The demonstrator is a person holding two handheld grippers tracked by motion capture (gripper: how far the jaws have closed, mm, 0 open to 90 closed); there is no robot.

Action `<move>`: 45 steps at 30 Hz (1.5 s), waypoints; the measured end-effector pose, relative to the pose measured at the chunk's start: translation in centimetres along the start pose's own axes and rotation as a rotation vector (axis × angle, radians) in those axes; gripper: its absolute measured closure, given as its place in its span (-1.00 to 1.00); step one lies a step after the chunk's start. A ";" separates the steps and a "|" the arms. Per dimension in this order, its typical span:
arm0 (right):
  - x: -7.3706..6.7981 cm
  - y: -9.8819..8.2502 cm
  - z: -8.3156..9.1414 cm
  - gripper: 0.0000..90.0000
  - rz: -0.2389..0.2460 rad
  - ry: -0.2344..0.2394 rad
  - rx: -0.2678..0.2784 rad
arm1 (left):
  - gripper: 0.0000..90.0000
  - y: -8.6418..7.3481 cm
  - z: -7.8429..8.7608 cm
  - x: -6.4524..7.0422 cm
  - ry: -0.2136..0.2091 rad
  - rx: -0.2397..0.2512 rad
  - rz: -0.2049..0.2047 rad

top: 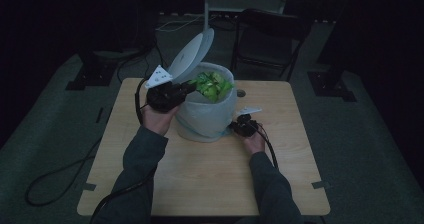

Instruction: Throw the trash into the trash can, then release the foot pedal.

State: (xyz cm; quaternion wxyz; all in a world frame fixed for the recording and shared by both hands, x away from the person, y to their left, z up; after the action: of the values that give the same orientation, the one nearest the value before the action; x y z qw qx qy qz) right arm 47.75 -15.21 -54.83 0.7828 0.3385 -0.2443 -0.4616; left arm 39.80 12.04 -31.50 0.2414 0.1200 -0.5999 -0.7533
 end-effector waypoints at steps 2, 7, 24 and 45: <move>0.0 0.0 0.0 1.00 0.000 0.000 0.000 | 0.84 0.0 0.0 0.0 0.008 -0.005 -0.003; 0.0 0.0 0.0 1.00 0.001 -0.002 0.002 | 0.84 -0.2 -0.2 -0.1 0.025 -0.010 -0.006; 0.0 0.0 0.0 1.00 -0.001 0.003 0.003 | 0.40 -0.4 -0.1 0.5 0.020 0.003 -0.038; 0.0 -0.1 0.0 1.00 -0.002 0.006 0.005 | 0.33 -3.7 1.2 2.0 -0.031 -0.003 -0.001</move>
State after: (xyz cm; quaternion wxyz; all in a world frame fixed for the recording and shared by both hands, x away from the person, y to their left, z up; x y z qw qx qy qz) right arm 47.72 -15.26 -54.88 0.7821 0.3420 -0.2428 -0.4609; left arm 36.72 12.67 -34.53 0.2322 0.1083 -0.6025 -0.7559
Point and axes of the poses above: each handheld gripper's, and its own axes: z roughly backward along the jaws, y roughly out of its top, x roughly to its right, the point moved 2 cm from there along -z, roughly forward along the jaws, and after that the axes turned 15 degrees about -y, right-handed, at the moved point
